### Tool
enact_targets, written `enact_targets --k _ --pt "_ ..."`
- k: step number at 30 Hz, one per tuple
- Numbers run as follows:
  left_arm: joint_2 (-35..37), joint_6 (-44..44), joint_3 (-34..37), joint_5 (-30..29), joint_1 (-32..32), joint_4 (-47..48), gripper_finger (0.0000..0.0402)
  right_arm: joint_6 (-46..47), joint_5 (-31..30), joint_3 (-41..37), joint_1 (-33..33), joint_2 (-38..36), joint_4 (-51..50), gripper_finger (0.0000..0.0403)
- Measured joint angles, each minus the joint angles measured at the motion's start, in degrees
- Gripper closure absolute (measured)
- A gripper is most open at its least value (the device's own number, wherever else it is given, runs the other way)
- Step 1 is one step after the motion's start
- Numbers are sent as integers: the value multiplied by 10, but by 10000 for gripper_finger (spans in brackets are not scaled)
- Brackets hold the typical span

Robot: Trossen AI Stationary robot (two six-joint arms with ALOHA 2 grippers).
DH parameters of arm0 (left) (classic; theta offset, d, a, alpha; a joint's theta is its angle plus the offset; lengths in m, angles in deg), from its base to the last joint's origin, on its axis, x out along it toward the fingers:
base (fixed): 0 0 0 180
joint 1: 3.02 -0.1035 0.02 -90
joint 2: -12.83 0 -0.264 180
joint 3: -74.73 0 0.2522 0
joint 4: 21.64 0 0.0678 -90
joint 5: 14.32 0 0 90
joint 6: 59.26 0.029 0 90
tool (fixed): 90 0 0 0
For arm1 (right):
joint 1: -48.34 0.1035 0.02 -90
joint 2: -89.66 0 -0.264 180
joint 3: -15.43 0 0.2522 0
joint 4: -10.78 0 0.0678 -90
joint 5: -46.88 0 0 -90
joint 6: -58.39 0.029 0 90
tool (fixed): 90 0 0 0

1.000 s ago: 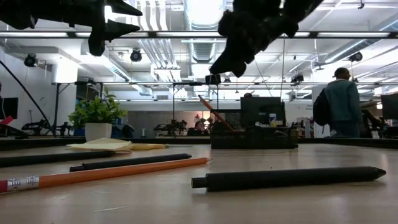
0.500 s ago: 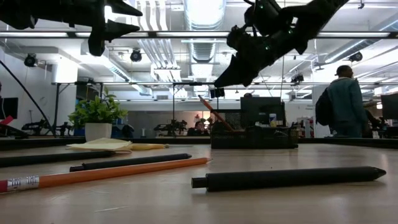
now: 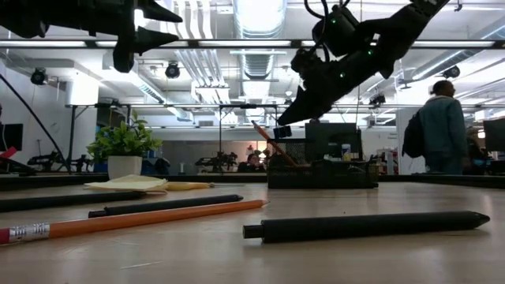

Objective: Pick and place office supplies into organizer
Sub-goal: Put the left binder clip into the desk organizer

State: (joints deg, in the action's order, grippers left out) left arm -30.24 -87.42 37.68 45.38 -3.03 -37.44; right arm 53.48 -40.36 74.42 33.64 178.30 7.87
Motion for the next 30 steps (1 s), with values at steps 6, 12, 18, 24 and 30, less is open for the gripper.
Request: enact_targets --k 6,12,18,24,30 --pt "1 0 0 0 0 1 244 -15 -13 0 0 27 14 395" --pt "1 0 0 0 0 0 244 -31 -29 0 1 48 18 395" --pt "0 -1 0 0 0 0 244 -56 -30 0 -2 52 20 395" --pt "0 -1 0 0 0 0 244 -73 -30 0 -10 57 20 395" --pt "0 -1 0 0 0 0 244 -79 -30 3 -16 84 20 395"
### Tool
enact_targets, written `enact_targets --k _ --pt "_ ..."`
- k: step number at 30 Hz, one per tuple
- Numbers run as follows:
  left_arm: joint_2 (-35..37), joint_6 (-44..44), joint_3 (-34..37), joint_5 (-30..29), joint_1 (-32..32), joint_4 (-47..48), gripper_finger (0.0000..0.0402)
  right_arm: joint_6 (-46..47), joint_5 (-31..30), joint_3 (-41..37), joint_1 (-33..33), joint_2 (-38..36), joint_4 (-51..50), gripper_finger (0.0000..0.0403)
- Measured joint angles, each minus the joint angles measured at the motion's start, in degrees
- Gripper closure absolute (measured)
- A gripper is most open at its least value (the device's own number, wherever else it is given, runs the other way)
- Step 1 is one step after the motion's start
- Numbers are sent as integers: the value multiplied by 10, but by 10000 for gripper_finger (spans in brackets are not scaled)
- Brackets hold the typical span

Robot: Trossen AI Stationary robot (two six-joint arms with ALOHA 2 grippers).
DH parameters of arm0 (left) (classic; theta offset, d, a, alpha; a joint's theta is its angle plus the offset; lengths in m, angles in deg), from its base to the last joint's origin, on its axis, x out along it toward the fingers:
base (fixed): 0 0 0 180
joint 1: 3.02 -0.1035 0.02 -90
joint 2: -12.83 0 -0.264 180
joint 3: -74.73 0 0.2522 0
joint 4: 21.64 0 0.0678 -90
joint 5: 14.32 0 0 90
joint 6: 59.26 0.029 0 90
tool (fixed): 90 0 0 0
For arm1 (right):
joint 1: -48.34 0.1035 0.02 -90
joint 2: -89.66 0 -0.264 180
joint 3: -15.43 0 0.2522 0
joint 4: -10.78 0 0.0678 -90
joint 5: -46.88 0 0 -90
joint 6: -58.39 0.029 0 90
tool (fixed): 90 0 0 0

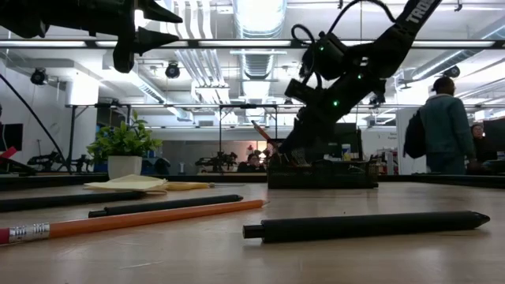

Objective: Pick and place office supplies into organizer
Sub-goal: Put the left binder clip into the desk organizer

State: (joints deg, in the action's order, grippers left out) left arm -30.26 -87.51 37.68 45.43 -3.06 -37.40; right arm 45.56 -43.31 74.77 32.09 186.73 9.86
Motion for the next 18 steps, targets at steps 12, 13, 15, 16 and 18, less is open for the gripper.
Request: enact_targets --k 12,13,15,16,18 --pt "0 -1 0 1 0 0 244 -11 2 9 0 25 24 395" --pt "0 -1 0 1 0 0 244 -11 2 10 0 25 24 395" --pt "0 -1 0 1 0 0 244 -11 2 10 0 25 24 395" --pt "0 -1 0 1 0 0 244 -11 2 10 0 25 24 395" --pt "0 -1 0 1 0 0 244 -6 0 10 1 25 24 395"
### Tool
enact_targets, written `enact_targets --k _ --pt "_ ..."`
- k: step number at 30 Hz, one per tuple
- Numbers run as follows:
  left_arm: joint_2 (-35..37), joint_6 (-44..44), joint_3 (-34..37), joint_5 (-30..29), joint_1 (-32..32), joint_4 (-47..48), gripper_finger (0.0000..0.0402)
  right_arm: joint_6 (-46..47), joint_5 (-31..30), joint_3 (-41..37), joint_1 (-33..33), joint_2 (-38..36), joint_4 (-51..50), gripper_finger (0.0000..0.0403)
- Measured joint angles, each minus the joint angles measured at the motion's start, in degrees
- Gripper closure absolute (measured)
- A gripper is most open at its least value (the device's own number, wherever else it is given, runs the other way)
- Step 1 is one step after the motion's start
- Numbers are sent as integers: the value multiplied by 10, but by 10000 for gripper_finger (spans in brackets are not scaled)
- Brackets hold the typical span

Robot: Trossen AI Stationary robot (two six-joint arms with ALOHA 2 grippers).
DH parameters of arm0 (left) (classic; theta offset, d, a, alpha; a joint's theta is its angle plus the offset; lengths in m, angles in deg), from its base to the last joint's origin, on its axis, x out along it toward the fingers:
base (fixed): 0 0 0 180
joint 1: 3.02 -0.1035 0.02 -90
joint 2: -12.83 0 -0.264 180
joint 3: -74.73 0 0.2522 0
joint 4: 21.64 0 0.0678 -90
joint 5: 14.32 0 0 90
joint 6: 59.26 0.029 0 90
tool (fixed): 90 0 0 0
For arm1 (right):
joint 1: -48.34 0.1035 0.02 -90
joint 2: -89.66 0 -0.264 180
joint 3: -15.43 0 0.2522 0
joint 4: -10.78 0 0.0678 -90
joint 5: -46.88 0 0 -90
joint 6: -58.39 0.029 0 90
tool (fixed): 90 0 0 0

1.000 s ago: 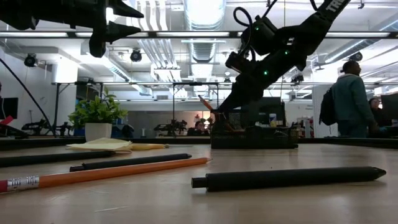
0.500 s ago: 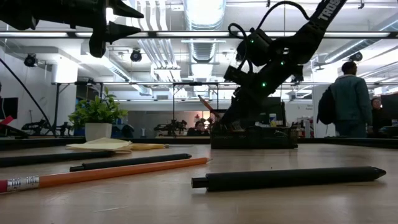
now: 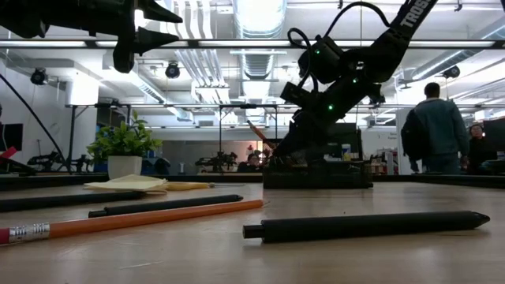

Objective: Pick and place office supplies into organizer
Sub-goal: Put the left binder clip into the desk organizer

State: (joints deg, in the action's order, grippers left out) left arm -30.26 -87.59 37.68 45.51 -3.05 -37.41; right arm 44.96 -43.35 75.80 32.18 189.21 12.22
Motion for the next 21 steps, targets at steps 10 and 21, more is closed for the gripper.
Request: enact_targets --k 10,21 --pt "-1 0 0 0 0 0 244 79 -17 0 4 0 18 395" --pt "-1 1 0 -1 0 0 244 51 -77 -2 26 0 35 395"
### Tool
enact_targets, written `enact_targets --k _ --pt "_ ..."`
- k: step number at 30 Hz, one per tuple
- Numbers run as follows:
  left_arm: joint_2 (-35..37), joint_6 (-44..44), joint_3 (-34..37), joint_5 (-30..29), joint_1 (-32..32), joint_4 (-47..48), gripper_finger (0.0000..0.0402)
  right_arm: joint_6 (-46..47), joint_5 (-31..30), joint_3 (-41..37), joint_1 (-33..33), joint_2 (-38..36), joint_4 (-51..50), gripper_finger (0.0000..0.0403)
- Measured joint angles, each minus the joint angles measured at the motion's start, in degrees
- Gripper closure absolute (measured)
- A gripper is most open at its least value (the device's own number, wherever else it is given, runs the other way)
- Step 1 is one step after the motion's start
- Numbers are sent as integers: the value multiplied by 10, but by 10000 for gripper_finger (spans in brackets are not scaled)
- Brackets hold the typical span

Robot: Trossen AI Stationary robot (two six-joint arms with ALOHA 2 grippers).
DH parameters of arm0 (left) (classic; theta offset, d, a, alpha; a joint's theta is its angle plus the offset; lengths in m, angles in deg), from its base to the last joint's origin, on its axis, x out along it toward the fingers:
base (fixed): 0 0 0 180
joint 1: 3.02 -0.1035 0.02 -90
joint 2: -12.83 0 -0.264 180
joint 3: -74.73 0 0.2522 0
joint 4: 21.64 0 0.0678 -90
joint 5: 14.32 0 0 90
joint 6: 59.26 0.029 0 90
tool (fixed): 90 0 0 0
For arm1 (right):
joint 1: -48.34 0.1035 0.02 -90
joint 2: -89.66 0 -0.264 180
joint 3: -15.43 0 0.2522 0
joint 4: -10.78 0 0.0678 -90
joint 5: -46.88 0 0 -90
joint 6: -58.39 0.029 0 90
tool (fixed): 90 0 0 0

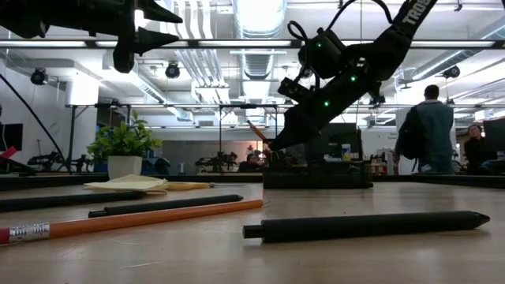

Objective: Pick and place office supplies into organizer
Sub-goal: Put the left binder clip into the desk organizer

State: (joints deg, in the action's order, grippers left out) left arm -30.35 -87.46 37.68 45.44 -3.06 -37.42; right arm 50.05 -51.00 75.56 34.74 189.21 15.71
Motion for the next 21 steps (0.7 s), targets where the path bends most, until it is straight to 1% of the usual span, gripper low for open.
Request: enact_targets --k 3,5,11,15,21 --pt "-1 0 0 0 0 0 244 -21 -24 0 12 0 0 395" --pt "-1 0 0 0 0 0 244 -25 -27 0 14 0 2 395" --pt "-3 0 0 0 0 0 244 -28 -34 0 13 40 3 395" --pt "-1 0 0 0 0 0 244 -30 -58 10 18 56 4 395" --pt "-1 0 0 0 0 0 244 -31 -55 18 18 52 8 395"
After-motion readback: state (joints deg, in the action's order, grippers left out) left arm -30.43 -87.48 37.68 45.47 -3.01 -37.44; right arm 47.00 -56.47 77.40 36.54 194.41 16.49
